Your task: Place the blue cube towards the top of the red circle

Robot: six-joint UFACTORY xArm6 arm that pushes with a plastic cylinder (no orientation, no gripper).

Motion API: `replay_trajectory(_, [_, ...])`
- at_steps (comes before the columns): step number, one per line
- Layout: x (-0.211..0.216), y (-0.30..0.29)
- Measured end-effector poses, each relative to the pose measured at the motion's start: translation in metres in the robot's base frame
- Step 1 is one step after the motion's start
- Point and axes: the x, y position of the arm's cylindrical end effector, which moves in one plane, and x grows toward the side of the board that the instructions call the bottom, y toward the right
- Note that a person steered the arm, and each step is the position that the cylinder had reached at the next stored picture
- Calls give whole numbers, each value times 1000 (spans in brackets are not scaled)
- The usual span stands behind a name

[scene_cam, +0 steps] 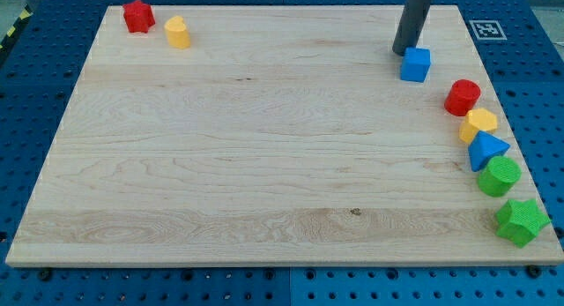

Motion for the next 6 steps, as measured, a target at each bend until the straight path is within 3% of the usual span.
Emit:
replay_trajectory(2, [24,0])
replay_trajectory(5, [28,-35])
replay_trajectory(6, [50,-54])
